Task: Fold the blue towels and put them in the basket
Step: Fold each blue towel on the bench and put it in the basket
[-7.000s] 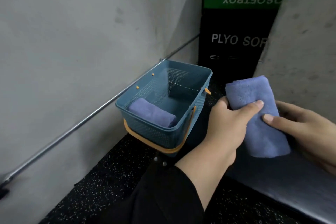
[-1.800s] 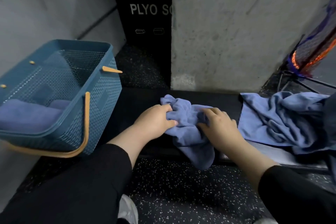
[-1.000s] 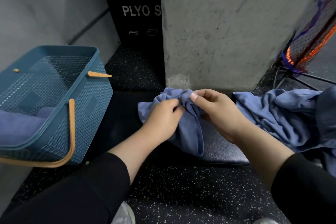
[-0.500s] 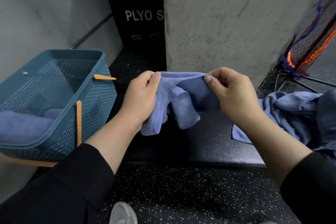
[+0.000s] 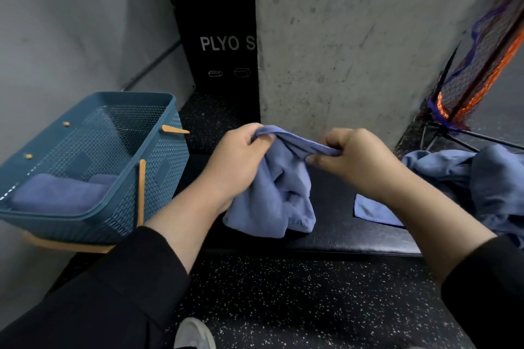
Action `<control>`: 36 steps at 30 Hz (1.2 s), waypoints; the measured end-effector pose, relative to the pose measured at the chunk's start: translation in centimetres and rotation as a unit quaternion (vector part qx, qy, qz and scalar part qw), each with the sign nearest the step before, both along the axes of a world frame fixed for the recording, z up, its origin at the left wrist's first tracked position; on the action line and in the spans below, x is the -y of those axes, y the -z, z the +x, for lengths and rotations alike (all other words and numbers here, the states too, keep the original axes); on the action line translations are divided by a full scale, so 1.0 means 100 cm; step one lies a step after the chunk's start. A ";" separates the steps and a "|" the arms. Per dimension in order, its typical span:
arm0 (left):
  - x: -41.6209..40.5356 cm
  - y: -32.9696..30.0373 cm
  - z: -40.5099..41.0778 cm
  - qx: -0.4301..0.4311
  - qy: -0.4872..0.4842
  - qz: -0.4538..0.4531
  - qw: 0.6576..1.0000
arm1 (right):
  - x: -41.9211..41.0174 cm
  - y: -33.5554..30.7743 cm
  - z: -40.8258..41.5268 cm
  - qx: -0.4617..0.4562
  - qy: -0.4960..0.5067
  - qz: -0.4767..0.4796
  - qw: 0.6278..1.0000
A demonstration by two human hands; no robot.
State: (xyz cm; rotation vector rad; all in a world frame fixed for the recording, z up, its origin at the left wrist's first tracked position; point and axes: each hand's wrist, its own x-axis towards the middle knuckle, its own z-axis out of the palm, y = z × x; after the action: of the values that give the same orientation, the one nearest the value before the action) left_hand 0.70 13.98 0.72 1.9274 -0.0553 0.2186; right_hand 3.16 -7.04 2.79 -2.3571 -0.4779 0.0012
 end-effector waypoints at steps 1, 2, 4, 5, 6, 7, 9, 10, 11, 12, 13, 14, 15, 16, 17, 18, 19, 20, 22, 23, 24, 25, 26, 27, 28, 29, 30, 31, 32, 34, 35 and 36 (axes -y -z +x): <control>-0.004 0.000 -0.002 -0.008 0.013 0.009 1.000 | 0.001 0.001 -0.002 0.014 0.016 0.015 1.000; -0.007 0.001 -0.003 -0.014 0.025 0.034 0.999 | 0.002 0.002 -0.004 0.021 0.034 0.051 0.998; -0.004 0.003 -0.007 -0.024 0.052 0.067 0.996 | 0.001 0.001 -0.007 0.024 0.061 0.112 0.992; 0.001 0.002 -0.009 -0.028 0.068 0.064 0.995 | -0.001 0.000 -0.008 0.026 0.059 0.120 0.991; 0.008 0.001 -0.012 -0.027 0.076 0.054 0.995 | -0.004 0.000 -0.010 0.027 0.051 0.118 0.991; 0.016 0.000 -0.015 -0.020 0.073 0.047 0.996 | -0.007 0.001 -0.011 0.026 0.043 0.115 0.992; 0.030 -0.005 -0.020 0.021 0.038 0.069 0.997 | -0.011 0.002 -0.013 0.019 0.049 0.124 0.991; 0.034 -0.008 -0.020 0.044 0.008 0.093 0.995 | -0.011 0.002 -0.015 0.014 0.056 0.133 0.989; 0.036 -0.013 -0.022 0.060 -0.017 0.102 0.993 | -0.010 0.002 -0.016 0.004 0.054 0.142 0.988; 0.037 -0.017 -0.023 0.071 -0.038 0.093 0.992 | -0.009 0.001 -0.018 -0.016 0.035 0.154 0.987; 0.037 -0.022 -0.024 0.078 -0.049 0.067 0.994 | -0.008 0.002 -0.020 -0.048 0.001 0.167 0.985; 0.036 -0.026 -0.025 0.079 -0.053 0.031 0.995 | -0.006 0.004 -0.022 -0.084 -0.036 0.176 0.980; 0.035 -0.031 -0.026 0.070 -0.051 -0.015 0.996 | -0.004 0.009 -0.022 -0.108 -0.064 0.173 0.977; 0.034 -0.034 -0.027 0.059 -0.046 -0.064 0.995 | -0.003 0.014 -0.022 -0.116 -0.078 0.152 0.978; 0.033 -0.037 -0.029 0.050 -0.043 -0.113 0.991 | -0.002 0.018 -0.021 -0.117 -0.081 0.125 0.982; 0.032 -0.039 -0.030 0.045 -0.043 -0.159 0.985 | -0.002 0.022 -0.020 -0.118 -0.078 0.100 0.985; 0.032 -0.041 -0.031 0.042 -0.047 -0.202 0.977 | -0.001 0.025 -0.020 -0.121 -0.075 0.072 0.987; 0.031 -0.043 -0.032 0.043 -0.056 -0.230 0.971 | 0.000 0.027 -0.020 -0.121 -0.070 0.037 0.990; 0.027 -0.048 -0.033 0.050 -0.078 -0.251 0.963 | 0.004 0.029 -0.021 -0.106 -0.051 -0.045 0.992; 0.023 -0.049 -0.033 0.057 -0.091 -0.247 0.963 | 0.007 0.028 -0.021 -0.096 -0.036 -0.083 0.991; 0.018 -0.049 -0.033 0.063 -0.105 -0.237 0.964 | 0.009 0.026 -0.021 -0.085 -0.015 -0.108 0.990; 0.011 -0.049 -0.032 0.066 -0.120 -0.215 0.967 | 0.012 0.024 -0.021 -0.073 0.016 -0.121 0.990; 0.003 -0.048 -0.032 0.069 -0.137 -0.183 0.971 | 0.014 0.020 -0.021 -0.054 0.055 -0.125 0.989; -0.004 -0.046 -0.031 0.070 -0.154 -0.152 0.974 | 0.017 0.016 -0.020 -0.031 0.097 -0.122 0.987; -0.010 -0.044 -0.030 0.071 -0.171 -0.129 0.974 | 0.019 0.012 -0.019 -0.003 0.133 -0.110 0.985; -0.016 -0.042 -0.030 0.069 -0.186 -0.116 0.973 | 0.021 0.008 -0.019 0.024 0.160 -0.090 0.983; -0.020 -0.040 -0.030 0.062 -0.195 -0.110 0.973 | 0.024 0.005 -0.018 0.047 0.180 -0.064 0.980; -0.023 -0.037 -0.030 0.050 -0.196 -0.104 0.974 | 0.027 0.001 -0.017 0.069 0.198 -0.036 0.977; -0.025 -0.035 -0.029 0.036 -0.193 -0.095 0.976 | 0.029 -0.002 -0.016 0.090 0.212 -0.008 0.973; -0.029 -0.028 -0.028 0.012 -0.188 -0.047 0.981 | 0.032 -0.007 -0.014 0.114 0.224 0.050 0.967; -0.030 -0.023 -0.027 -0.003 -0.198 -0.005 0.980 | 0.033 -0.007 -0.013 0.112 0.223 0.085 0.965; -0.032 -0.018 -0.026 -0.016 -0.208 0.035 0.977 | 0.032 -0.007 -0.012 0.109 0.223 0.117 0.962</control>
State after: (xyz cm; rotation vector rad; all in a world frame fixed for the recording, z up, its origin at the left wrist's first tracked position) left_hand -1.92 17.22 2.49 1.9955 0.3698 0.4693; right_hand 1.94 -10.28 3.52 -2.1887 -0.0342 -0.5023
